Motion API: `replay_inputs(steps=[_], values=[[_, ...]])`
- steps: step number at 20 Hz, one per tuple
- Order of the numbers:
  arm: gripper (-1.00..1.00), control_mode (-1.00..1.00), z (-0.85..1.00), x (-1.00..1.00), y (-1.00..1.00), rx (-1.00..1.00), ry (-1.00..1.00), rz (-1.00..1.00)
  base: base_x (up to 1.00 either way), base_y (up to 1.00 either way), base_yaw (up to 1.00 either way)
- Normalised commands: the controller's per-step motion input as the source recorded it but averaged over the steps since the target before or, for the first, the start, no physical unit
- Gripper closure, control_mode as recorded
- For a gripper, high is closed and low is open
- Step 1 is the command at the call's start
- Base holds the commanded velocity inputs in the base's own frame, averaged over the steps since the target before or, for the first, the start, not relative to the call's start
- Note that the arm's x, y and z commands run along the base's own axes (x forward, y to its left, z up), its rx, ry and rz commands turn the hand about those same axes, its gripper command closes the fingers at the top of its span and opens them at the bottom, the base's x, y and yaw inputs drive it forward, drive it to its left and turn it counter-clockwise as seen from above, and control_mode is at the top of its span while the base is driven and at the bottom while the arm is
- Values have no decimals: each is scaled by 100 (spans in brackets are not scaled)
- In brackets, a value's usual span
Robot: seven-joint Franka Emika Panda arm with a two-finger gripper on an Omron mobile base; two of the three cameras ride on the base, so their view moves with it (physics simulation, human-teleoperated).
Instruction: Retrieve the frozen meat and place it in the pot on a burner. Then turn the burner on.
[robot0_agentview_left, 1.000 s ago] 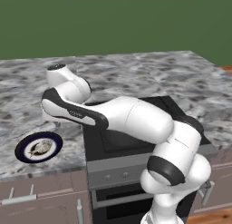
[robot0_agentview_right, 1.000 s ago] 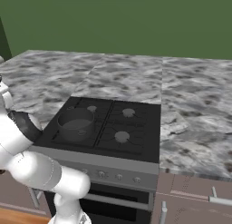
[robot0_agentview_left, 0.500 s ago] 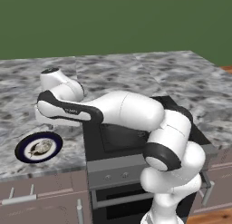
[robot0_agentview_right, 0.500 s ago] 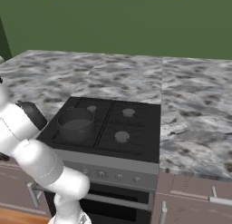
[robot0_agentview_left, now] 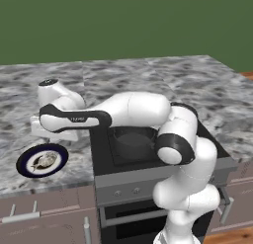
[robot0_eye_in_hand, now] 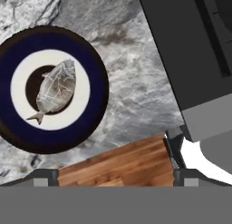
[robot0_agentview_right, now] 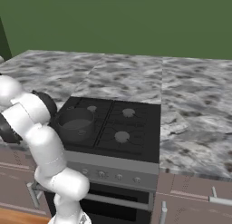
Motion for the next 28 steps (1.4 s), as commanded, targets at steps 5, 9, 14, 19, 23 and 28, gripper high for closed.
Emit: replay_inputs(steps=[5, 9, 14, 19, 23, 28], values=[[-100, -100, -12, 28, 39, 0, 0, 0, 0, 0, 0], [-100, -100, -8, 32, 41, 0, 0, -1, 0, 0, 0], [-100, -100, -3, 24, 33, 0, 0, 0, 0, 0, 0], [-100, -100, -25, 26, 14, -2, 0, -2, 0, 0, 0], [-100, -100, -50, 21, 0, -7, 0, -5, 0, 0, 0], [-100, -100, -38, 15, 1, -1, 0, -6, 0, 0, 0]])
